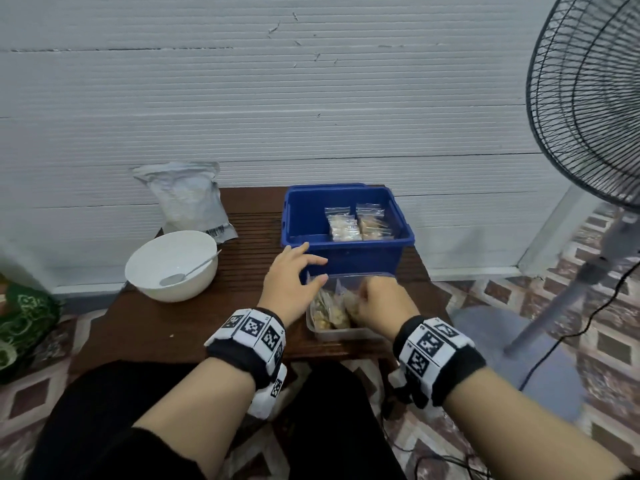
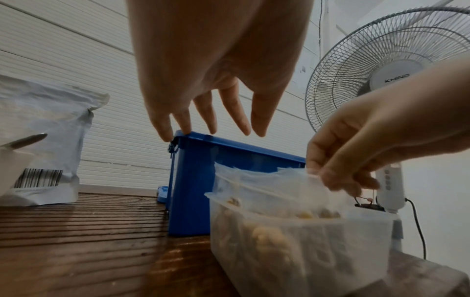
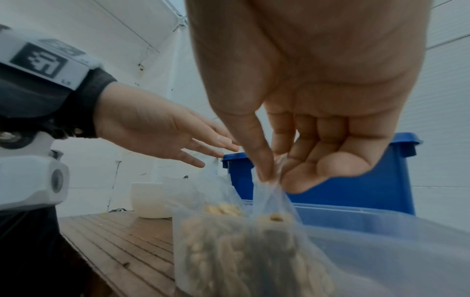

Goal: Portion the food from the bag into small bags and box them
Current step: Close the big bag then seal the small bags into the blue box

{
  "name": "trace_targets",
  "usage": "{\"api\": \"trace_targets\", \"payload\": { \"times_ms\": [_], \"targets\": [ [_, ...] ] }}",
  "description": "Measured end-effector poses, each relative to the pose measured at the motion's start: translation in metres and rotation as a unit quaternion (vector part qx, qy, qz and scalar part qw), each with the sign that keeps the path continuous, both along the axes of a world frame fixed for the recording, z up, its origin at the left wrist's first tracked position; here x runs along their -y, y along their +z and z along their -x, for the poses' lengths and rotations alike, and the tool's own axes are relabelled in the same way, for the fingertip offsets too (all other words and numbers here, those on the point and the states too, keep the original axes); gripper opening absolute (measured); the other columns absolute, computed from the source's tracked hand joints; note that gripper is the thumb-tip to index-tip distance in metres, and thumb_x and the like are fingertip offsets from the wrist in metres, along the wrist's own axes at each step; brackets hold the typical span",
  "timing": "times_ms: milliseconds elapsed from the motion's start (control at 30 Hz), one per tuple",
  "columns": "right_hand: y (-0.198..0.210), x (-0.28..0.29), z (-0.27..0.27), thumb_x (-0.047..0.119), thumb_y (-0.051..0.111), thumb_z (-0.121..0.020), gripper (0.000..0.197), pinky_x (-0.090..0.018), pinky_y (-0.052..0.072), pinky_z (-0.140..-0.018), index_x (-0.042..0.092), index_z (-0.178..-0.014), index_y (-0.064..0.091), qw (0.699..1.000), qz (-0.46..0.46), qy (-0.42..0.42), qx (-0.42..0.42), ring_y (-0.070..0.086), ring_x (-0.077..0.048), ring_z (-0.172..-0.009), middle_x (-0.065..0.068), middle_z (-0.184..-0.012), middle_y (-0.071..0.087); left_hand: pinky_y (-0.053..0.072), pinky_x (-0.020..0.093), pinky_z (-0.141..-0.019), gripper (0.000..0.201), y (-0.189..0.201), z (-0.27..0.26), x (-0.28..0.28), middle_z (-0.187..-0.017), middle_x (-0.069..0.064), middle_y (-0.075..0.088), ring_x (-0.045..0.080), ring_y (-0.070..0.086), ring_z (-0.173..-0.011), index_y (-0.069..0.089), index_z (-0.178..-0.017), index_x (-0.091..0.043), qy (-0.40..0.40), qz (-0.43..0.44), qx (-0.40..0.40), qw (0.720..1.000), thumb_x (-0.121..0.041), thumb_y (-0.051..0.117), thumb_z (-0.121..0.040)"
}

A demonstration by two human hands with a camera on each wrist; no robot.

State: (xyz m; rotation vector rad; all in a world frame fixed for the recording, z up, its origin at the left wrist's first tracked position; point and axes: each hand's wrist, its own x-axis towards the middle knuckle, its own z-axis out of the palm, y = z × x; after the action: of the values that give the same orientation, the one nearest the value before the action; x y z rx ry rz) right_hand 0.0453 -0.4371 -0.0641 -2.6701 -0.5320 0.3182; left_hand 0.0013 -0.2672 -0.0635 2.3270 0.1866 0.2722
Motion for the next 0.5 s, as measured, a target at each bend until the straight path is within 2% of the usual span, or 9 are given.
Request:
{"api": "trace_targets", "payload": {
  "times_ms": [67, 133, 233, 300, 367, 400, 500],
  "targets": [
    [-0.003, 0.003, 0.003, 0.014, 0.053, -0.087, 0.011, -0.033, 0.043, -0.082, 0.011, -0.094, 0.06, 0.998, -0.052, -0.015, 0.044, 0.055, -0.03, -0.101, -0.012, -0.101, 0.061, 0.025, 0.03, -0.114, 0.027, -0.003, 0.003, 0.007, -0.139, -0.004, 0.052, 0.014, 0.034, -0.138, 0.067, -0.114, -0.026, -0.018, -0.013, 0.02, 1.0, -0.022, 0.068, -0.088],
    [-0.009, 0.006, 0.005, 0.008, 0.053, -0.086, 0.01, -0.035, 0.041, -0.081, 0.011, -0.094, 0.059, 0.991, -0.109, -0.023, 0.076, 0.053, -0.03, -0.098, -0.012, -0.097, 0.058, 0.032, 0.027, -0.11, 0.027, -0.006, 0.005, 0.015, -0.127, -0.005, 0.061, 0.011, 0.048, -0.127, 0.067, -0.115, -0.023, -0.035, -0.001, 0.022, 0.999, -0.02, 0.068, -0.088],
    [-0.026, 0.011, 0.005, 0.006, 0.054, -0.087, 0.012, -0.032, 0.036, -0.076, 0.017, -0.09, 0.057, 0.978, -0.176, -0.024, 0.109, 0.051, -0.027, -0.092, -0.01, -0.09, 0.057, 0.04, 0.031, -0.103, 0.02, -0.012, 0.005, 0.025, -0.113, -0.007, 0.066, 0.01, 0.057, -0.111, 0.069, -0.107, -0.026, -0.038, 0.032, 0.005, 0.999, -0.021, 0.067, -0.088],
    [-0.034, 0.013, 0.007, 0.005, 0.055, -0.088, 0.016, -0.026, 0.037, -0.078, 0.022, -0.088, 0.056, 0.968, -0.228, -0.024, 0.106, 0.05, -0.021, -0.09, -0.008, -0.091, 0.057, 0.042, 0.032, -0.099, 0.01, -0.016, 0.006, 0.031, -0.104, -0.006, 0.069, 0.013, 0.06, -0.104, 0.07, -0.096, -0.025, -0.026, 0.048, -0.003, 0.999, -0.02, 0.067, -0.088],
    [-0.037, 0.015, 0.009, 0.007, 0.058, -0.089, 0.018, -0.008, 0.035, -0.076, 0.025, -0.086, 0.056, 0.956, -0.275, -0.039, 0.092, 0.05, -0.013, -0.087, -0.004, -0.093, 0.058, 0.044, 0.034, -0.096, 0.005, -0.019, 0.006, 0.036, -0.097, -0.007, 0.07, 0.014, 0.062, -0.099, 0.069, -0.09, -0.023, -0.01, 0.053, -0.001, 0.999, -0.021, 0.065, -0.089],
    [-0.038, 0.016, 0.01, 0.009, 0.061, -0.088, 0.016, -0.003, 0.035, -0.073, 0.025, -0.085, 0.057, 0.948, -0.301, -0.057, 0.081, 0.051, -0.009, -0.084, -0.002, -0.091, 0.06, 0.045, 0.036, -0.096, 0.004, -0.021, 0.006, 0.037, -0.094, -0.008, 0.069, 0.015, 0.062, -0.098, 0.069, -0.088, -0.024, -0.002, 0.057, -0.003, 0.998, -0.023, 0.065, -0.09],
    [-0.041, 0.02, 0.01, 0.012, 0.067, -0.086, 0.009, -0.001, 0.039, -0.066, 0.019, -0.084, 0.062, 0.919, -0.374, -0.12, 0.035, 0.056, -0.007, -0.077, -0.001, -0.086, 0.064, 0.044, 0.041, -0.098, 0.008, -0.026, 0.004, 0.04, -0.09, -0.011, 0.065, 0.019, 0.06, -0.101, 0.064, -0.085, -0.027, 0.021, 0.066, -0.012, 0.998, -0.025, 0.062, -0.092]
  ]
}}
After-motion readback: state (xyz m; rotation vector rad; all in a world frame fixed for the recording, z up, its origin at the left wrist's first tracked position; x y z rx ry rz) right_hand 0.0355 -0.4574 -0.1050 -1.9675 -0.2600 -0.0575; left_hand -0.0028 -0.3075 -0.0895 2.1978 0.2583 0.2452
